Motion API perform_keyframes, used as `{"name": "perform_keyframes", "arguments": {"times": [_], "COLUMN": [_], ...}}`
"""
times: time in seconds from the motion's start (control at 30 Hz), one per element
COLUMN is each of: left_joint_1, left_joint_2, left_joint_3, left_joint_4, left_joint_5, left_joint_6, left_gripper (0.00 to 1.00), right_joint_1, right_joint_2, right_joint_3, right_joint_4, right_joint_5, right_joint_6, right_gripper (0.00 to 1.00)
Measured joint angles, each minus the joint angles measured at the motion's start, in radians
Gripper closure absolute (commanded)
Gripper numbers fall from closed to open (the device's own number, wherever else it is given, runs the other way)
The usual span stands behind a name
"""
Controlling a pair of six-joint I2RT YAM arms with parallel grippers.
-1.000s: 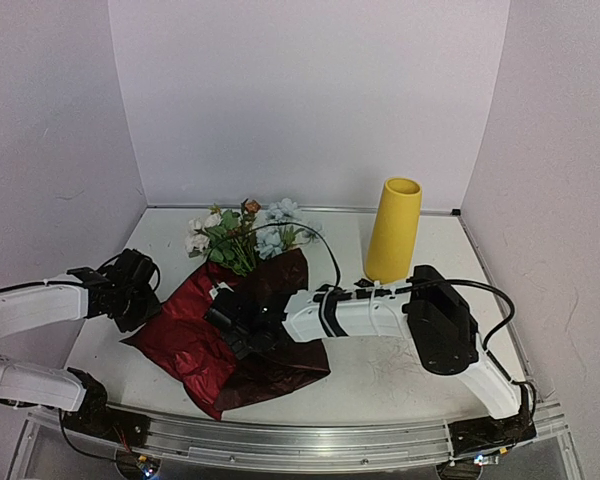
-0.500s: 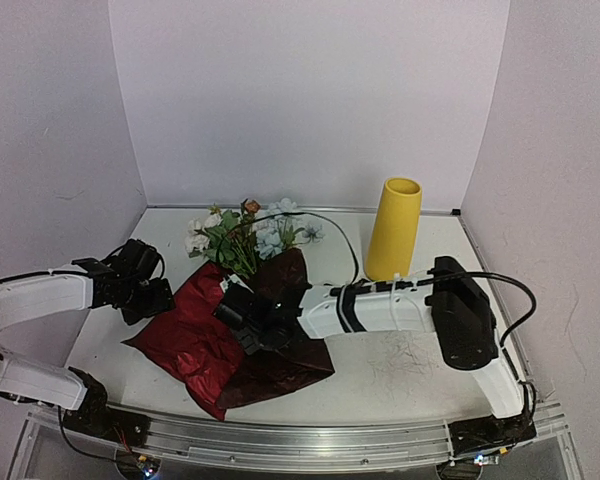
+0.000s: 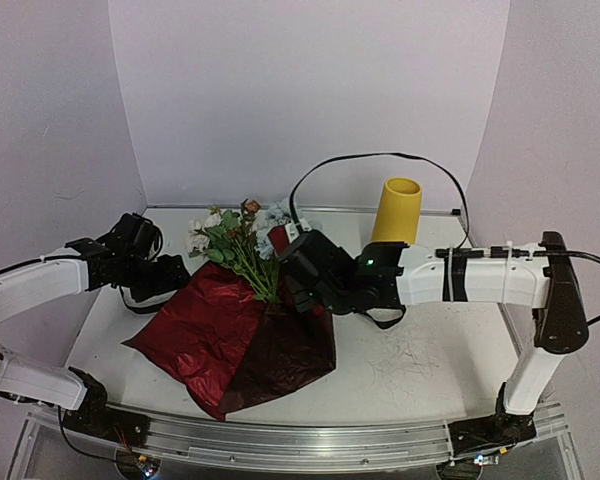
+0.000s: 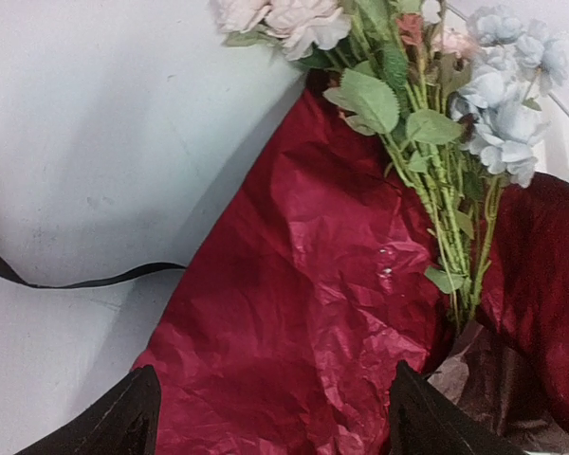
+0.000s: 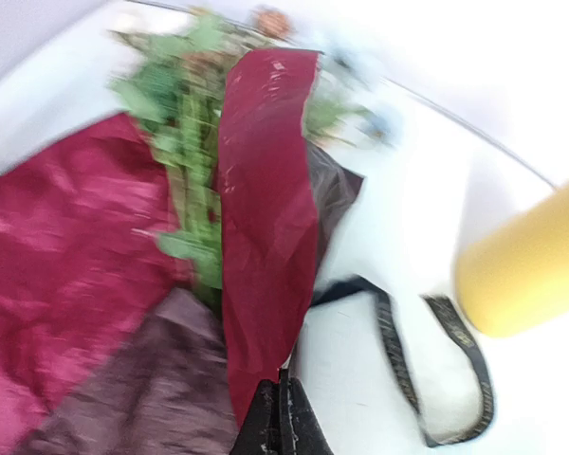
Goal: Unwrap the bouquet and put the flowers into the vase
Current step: Unfold the wrapping paper at the center of the board.
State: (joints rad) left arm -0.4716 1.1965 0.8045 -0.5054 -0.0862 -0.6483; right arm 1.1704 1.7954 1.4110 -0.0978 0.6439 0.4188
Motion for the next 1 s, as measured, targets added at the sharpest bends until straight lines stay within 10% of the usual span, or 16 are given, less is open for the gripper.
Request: {"name": "perform_keyframes", "arguments": {"times": [0.2, 0.7, 1.0], "left_joint_1": [-0.096, -0.417, -0.417], "left_joint_2": [0.017, 0.323, 0.377], "left_joint_3": [0.082, 0.21, 0.179], "left_joint_4": [0.0, 0.095, 0.301], "left_joint_5": [0.033, 0.031, 0.1], "left_joint_6": [0.053, 0.136, 0.128], "left_gripper": [0.16, 0.16, 0.21], "right_joint_1": [-0.112, -0.238, -0.238], "right_joint_2": [-0.069, -0.216, -0.259], "right_joint_3": [-0.183, -0.357, -0.365], "right_joint_4": [0.017, 0.04, 0.166], "right_joint_5": [-0.021, -0.108, -0.396], "right_joint_6": [0.02, -0.006, -0.059], "right_gripper": [0.72, 0.41, 0.39]}}
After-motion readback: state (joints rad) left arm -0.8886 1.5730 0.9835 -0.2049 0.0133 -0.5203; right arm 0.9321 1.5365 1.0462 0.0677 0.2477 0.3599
